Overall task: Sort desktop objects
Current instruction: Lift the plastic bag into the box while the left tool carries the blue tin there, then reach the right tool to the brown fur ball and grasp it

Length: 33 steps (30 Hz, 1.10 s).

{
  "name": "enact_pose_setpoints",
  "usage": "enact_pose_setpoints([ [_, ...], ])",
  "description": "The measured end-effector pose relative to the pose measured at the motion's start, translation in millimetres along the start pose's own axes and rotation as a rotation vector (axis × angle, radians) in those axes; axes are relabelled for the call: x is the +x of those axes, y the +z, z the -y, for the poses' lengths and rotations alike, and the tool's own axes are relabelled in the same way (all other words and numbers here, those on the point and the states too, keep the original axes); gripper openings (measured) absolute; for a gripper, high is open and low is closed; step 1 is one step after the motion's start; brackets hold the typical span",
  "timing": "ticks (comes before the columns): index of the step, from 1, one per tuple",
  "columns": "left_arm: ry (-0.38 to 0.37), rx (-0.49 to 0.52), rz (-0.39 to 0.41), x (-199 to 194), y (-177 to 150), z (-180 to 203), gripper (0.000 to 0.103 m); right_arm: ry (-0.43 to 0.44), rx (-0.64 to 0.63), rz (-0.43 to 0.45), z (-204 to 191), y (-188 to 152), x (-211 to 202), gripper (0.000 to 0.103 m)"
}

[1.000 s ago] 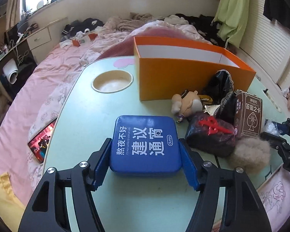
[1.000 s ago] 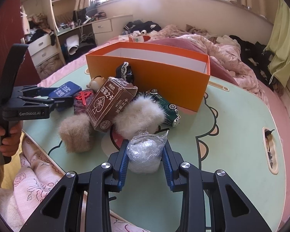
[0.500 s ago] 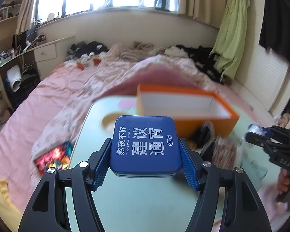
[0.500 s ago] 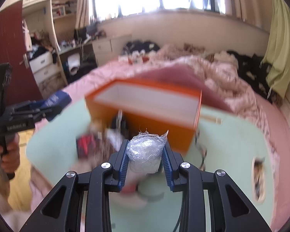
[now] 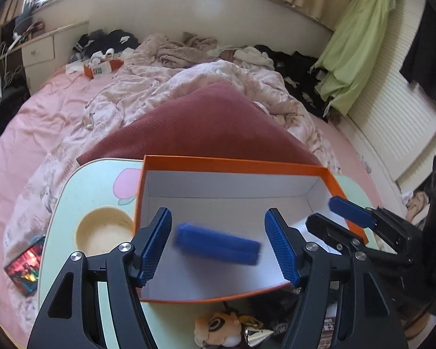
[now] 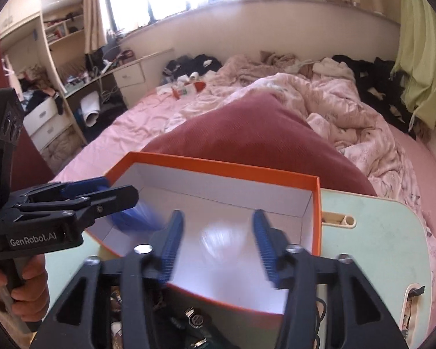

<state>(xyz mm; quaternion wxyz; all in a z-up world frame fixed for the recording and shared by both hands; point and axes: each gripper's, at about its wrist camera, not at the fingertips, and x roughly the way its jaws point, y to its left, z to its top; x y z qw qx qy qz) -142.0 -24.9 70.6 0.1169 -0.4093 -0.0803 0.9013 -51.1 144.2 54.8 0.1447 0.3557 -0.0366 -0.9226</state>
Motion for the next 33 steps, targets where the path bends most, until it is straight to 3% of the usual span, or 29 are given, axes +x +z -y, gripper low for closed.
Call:
enact_pose_setpoints([
  [3, -0.043, -0.04, 0.051, -19, -4, -9, 0.072, 0.002, -0.002, 0.055, -1, 0, -15, 0.069],
  [5, -0.06, -0.047, 0.096, -39, -11, -15, 0.073, 0.004, -0.003, 0.085, -2, 0, -29, 0.071],
  [8, -0.025, -0.034, 0.125, -65, -27, -19, 0.074, 0.018, -0.007, 0.102, -2, -9, -49, 0.075],
  [9, -0.006, -0.033, 0.121, -74, -37, -19, 0.079, 0.025, -0.009, 0.1, -2, -14, -56, 0.078],
  [10, 0.006, -0.031, 0.114, -78, -43, -21, 0.083, 0.032, -0.011, 0.094, -3, -22, -63, 0.08],
  [15, 0.043, 0.018, 0.063, -93, -104, -16, 0.083, 0.052, -0.03, 0.014, -8, -66, -86, 0.084],
  [19, 0.143, 0.077, 0.013, -86, -153, -6, 0.083, 0.012, -0.045, -0.059, -10, -101, -91, 0.084],
  [21, 0.149, 0.075, 0.006, -81, -165, -5, 0.083, -0.011, -0.053, -0.088, -11, -115, -88, 0.084],
  [24, 0.212, 0.119, 0.044, -74, -172, 4, 0.086, -0.057, -0.063, -0.128, -12, -129, -74, 0.084],
  [25, 0.218, 0.141, 0.05, -71, -173, 8, 0.092, -0.073, -0.064, -0.162, -11, -133, -65, 0.084],
  [27, 0.198, 0.155, 0.058, -68, -176, 12, 0.101, -0.112, -0.068, -0.187, -11, -135, -58, 0.101],
  [28, 0.191, 0.157, 0.074, -68, -179, 14, 0.103, -0.102, -0.057, -0.196, -9, -136, -56, 0.101],
  [31, 0.21, 0.151, 0.178, -70, -192, 17, 0.103, -0.101, -0.053, -0.196, -6, -138, -54, 0.102],
  [33, 0.2, 0.158, 0.196, -70, -194, 15, 0.103, -0.101, -0.054, -0.197, -6, -138, -54, 0.103],
])
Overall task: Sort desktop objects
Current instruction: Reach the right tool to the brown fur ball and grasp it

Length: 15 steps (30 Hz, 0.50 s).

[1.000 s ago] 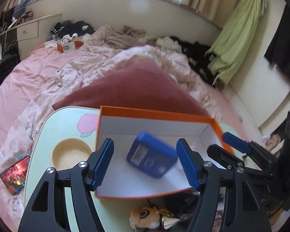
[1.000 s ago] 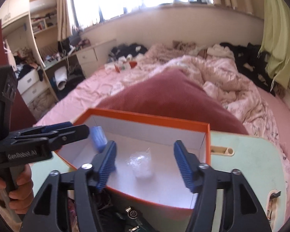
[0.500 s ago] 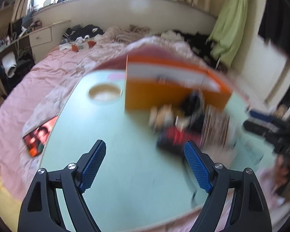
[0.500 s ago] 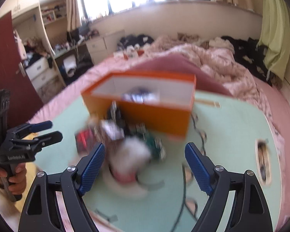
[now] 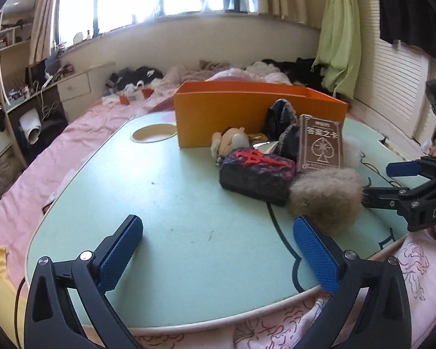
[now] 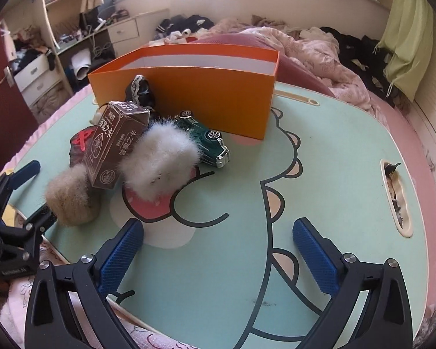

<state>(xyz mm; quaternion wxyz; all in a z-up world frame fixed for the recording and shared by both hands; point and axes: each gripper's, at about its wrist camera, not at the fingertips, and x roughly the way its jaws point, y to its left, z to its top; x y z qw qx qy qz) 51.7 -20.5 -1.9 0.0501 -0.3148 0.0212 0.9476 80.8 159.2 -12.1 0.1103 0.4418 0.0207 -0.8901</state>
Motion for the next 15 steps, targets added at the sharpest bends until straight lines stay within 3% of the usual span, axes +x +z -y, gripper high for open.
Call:
enact_pose_setpoints([
  [15, -0.002, 0.003, 0.019, 2.0, -0.2, -2.5, 0.103, -0.001, 0.001, 0.001, 0.2, -1.0, 1.5, 0.103],
])
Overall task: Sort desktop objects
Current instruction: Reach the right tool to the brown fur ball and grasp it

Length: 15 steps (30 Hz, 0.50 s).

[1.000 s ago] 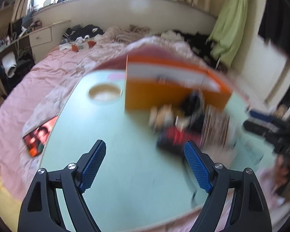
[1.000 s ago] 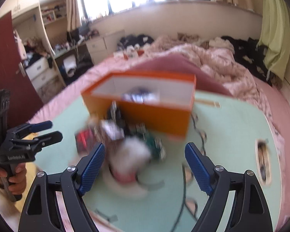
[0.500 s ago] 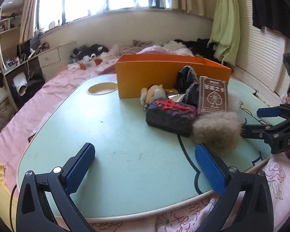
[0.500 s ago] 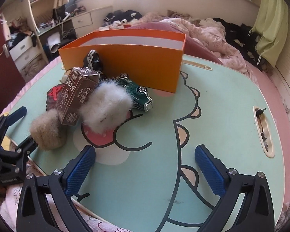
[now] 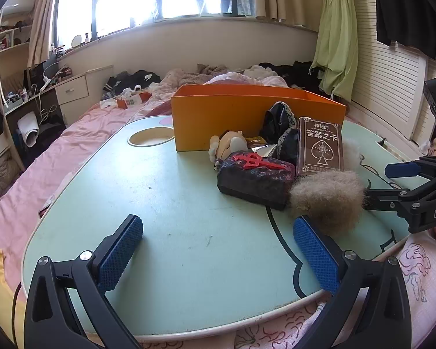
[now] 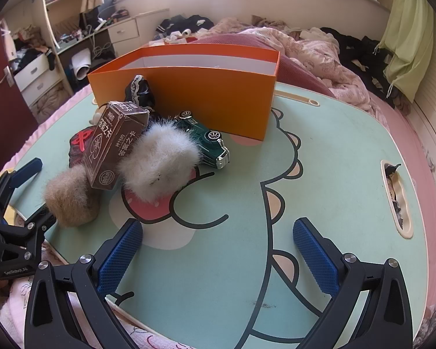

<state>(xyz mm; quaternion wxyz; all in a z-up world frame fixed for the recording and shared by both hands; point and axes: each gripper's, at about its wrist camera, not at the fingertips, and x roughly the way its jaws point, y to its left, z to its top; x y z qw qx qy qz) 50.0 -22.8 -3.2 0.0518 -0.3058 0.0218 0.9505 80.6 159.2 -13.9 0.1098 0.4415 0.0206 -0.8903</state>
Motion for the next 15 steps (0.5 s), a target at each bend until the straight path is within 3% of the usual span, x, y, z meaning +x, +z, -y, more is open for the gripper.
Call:
enact_pose_setpoints([
  [5, -0.001, -0.001, 0.004, 0, 1, 0, 0.103, 0.004, 0.015, 0.019, 2, -1, -3, 0.099],
  [8, -0.006, -0.006, 0.015, -2, -1, 0, 0.103, 0.088, 0.025, 0.112, 3, 4, -21, 0.081],
  [10, 0.003, -0.01, 0.021, -3, -2, 1, 0.103, 0.149, -0.026, 0.176, -5, 6, -35, 0.079],
  [14, 0.017, -0.023, 0.027, -4, -3, -1, 0.103, 0.26, -0.182, 0.147, -37, 13, -36, 0.05],
  [15, 0.021, -0.027, 0.028, -5, -2, -3, 0.103, 0.273, -0.207, 0.135, -44, 15, -34, 0.048],
])
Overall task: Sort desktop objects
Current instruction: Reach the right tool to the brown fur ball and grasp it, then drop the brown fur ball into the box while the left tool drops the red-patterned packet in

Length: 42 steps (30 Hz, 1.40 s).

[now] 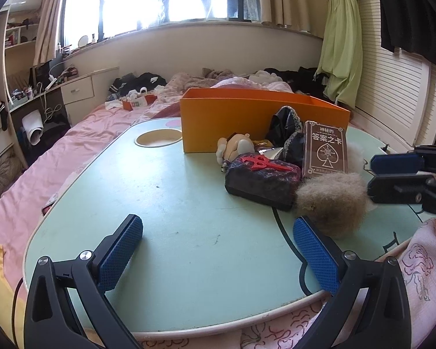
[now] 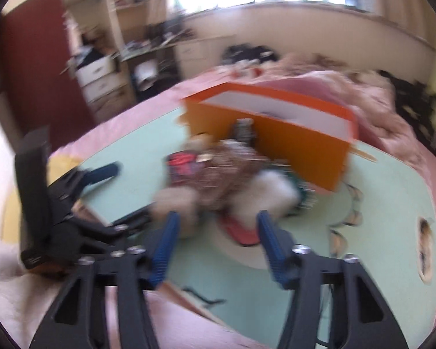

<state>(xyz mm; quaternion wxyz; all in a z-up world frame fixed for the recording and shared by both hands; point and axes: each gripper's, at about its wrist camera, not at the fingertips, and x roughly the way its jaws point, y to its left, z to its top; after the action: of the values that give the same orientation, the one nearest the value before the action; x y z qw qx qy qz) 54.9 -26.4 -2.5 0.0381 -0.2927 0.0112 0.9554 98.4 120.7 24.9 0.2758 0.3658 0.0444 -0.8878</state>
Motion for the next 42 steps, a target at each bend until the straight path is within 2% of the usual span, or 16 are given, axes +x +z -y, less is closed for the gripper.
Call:
enact_pose_setpoints([
  [3, -0.01, -0.014, 0.008, -1, -1, -4, 0.103, 0.044, -0.055, -0.036, -13, 8, 10, 0.048],
  [7, -0.01, -0.015, 0.009, -2, -1, -6, 0.103, 0.1, -0.059, -0.08, -19, 17, 23, 0.049],
  [9, -0.015, -0.018, 0.01, -3, -1, -7, 0.103, 0.088, -0.057, -0.131, -25, 15, 32, 0.049],
  [10, -0.019, -0.021, 0.012, -3, -1, -8, 0.103, 0.085, -0.05, -0.162, -24, 13, 39, 0.043],
  [11, -0.021, -0.023, 0.013, -4, -1, -9, 0.103, 0.109, -0.04, -0.185, -23, 12, 44, 0.025],
  [12, -0.023, -0.026, 0.013, -3, -1, -9, 0.103, 0.123, -0.033, -0.185, -24, 10, 44, 0.023],
  [17, -0.054, -0.049, -0.014, -4, 5, -15, 0.103, 0.118, 0.001, -0.037, -17, 8, 17, 0.023],
  [19, -0.082, -0.07, -0.026, -3, 12, -17, 0.103, 0.112, 0.05, 0.041, -9, 6, 1, 0.023],
  [22, -0.133, -0.065, -0.062, 4, 25, -15, 0.103, 0.1, 0.129, 0.1, 7, -1, -13, 0.023],
  [25, -0.191, 0.028, -0.159, 21, 40, -1, 0.1, 0.113, 0.176, 0.103, 15, -2, -15, 0.023],
  [27, -0.197, 0.069, -0.182, 26, 47, 5, 0.098, 0.121, 0.186, 0.098, 16, -1, -13, 0.023],
  [31, -0.188, 0.12, -0.253, 41, 60, 11, 0.077, 0.121, 0.181, 0.099, 17, -2, -19, 0.024],
  [36, -0.21, 0.155, -0.326, 57, 59, 16, 0.076, 0.128, 0.189, 0.099, 17, -3, -20, 0.024],
  [39, -0.212, 0.192, -0.3, 55, 57, 26, 0.061, 0.132, 0.198, 0.095, 17, -5, -18, 0.024],
  [42, -0.233, 0.147, -0.275, 47, 57, 22, 0.061, 0.125, 0.2, 0.104, 18, -7, -21, 0.024],
])
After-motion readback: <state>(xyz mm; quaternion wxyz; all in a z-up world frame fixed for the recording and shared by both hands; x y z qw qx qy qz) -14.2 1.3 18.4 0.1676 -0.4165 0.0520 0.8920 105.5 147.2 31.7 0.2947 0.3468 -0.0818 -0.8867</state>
